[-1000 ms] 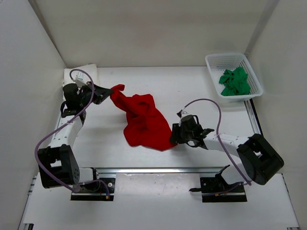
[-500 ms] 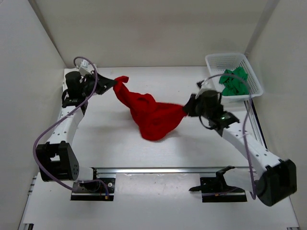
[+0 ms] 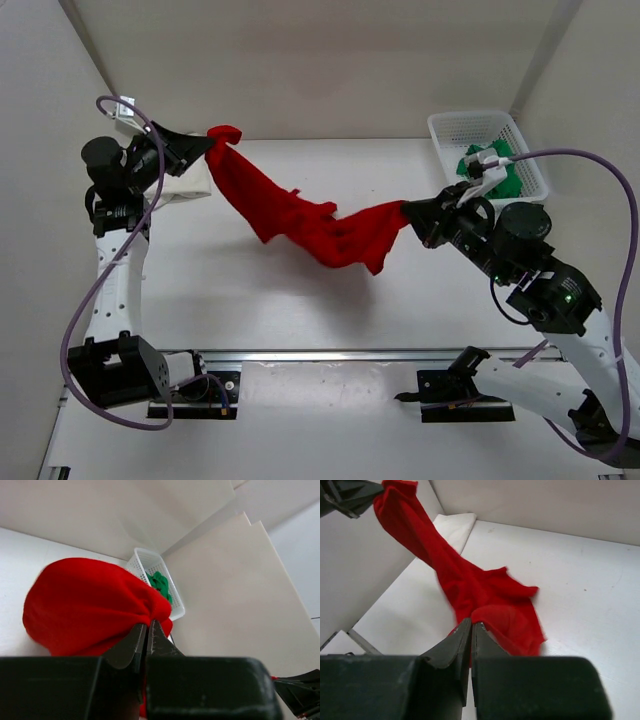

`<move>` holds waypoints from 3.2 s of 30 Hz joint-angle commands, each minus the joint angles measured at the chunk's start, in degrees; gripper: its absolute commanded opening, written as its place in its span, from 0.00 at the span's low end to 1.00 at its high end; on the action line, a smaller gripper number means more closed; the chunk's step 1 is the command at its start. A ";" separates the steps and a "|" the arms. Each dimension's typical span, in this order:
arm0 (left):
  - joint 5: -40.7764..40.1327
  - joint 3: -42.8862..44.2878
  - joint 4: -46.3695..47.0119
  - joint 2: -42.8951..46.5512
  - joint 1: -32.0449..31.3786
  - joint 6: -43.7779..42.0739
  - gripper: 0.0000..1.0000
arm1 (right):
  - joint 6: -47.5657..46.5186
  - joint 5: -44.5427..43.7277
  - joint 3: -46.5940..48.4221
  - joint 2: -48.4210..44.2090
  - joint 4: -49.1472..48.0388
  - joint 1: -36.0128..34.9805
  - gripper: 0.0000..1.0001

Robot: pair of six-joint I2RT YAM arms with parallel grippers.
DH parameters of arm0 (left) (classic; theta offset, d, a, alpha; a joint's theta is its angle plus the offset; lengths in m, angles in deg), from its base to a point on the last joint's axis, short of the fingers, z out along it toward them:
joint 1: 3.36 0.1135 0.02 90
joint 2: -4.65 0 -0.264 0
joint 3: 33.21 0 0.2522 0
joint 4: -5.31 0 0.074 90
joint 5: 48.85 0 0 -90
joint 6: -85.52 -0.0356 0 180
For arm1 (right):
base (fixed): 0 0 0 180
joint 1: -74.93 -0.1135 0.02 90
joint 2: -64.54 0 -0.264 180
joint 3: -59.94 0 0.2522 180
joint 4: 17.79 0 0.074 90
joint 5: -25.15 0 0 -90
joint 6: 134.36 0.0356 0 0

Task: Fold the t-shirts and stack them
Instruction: Flatten out the tshirt

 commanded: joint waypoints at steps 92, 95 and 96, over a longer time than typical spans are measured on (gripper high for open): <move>-37.34 -49.60 -21.08 19.51 -3.74 -16.44 0.43 | 12.98 16.63 -49.86 1.25 -25.00 25.96 0.00; -40.60 -50.92 -17.31 17.48 -8.75 -12.93 0.43 | 12.71 16.10 -50.12 1.34 -25.52 24.46 0.01; -41.47 -50.92 -16.42 16.69 -9.29 -12.22 0.43 | 12.89 16.53 -50.21 1.26 -25.70 24.29 0.01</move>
